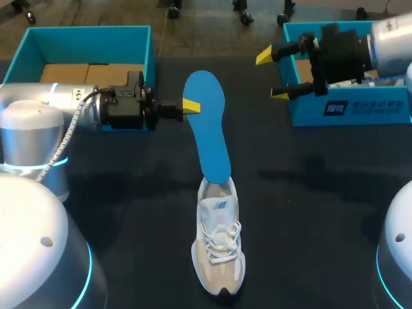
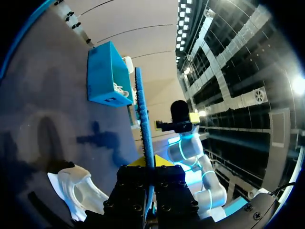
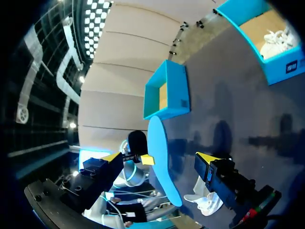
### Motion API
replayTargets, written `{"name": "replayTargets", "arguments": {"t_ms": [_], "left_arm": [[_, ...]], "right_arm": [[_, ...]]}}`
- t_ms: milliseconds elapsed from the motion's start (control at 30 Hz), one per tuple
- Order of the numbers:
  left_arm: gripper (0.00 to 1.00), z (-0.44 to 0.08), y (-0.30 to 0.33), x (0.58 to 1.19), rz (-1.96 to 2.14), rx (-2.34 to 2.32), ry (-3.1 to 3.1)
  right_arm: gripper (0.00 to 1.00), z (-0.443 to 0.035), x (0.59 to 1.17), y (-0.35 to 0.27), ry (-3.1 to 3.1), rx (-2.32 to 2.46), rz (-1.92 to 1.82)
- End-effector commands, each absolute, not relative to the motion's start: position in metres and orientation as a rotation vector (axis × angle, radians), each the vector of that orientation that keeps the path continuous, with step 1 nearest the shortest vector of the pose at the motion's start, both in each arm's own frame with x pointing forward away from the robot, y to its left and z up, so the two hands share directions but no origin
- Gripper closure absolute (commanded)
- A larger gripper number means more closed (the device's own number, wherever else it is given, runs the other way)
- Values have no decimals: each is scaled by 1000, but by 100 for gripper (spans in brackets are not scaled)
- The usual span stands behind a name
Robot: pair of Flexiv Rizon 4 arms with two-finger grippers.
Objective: Take the shoe out of the shoebox, open the shoe tongue, remove and reinsert the insole, then place the shoe into the shoebox
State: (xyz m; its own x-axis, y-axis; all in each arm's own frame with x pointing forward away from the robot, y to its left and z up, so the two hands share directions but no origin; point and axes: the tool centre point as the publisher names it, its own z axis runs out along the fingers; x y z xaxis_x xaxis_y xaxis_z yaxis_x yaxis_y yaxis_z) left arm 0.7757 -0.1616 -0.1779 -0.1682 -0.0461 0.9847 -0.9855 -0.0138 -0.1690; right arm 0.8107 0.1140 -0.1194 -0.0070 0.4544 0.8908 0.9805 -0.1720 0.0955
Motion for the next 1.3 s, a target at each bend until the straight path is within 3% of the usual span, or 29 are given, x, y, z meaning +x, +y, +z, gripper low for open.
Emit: {"name": "replayTargets", "arguments": {"t_ms": [33, 1300], "left_arm": [[100, -184, -165, 779, 1307, 1187, -1336], [100, -188, -168, 783, 1193, 1256, -1213]], "right_arm": [[0, -107, 810, 130, -1720, -1920, -897], [0, -67, 782, 188, -1998, -2411, 13]]}}
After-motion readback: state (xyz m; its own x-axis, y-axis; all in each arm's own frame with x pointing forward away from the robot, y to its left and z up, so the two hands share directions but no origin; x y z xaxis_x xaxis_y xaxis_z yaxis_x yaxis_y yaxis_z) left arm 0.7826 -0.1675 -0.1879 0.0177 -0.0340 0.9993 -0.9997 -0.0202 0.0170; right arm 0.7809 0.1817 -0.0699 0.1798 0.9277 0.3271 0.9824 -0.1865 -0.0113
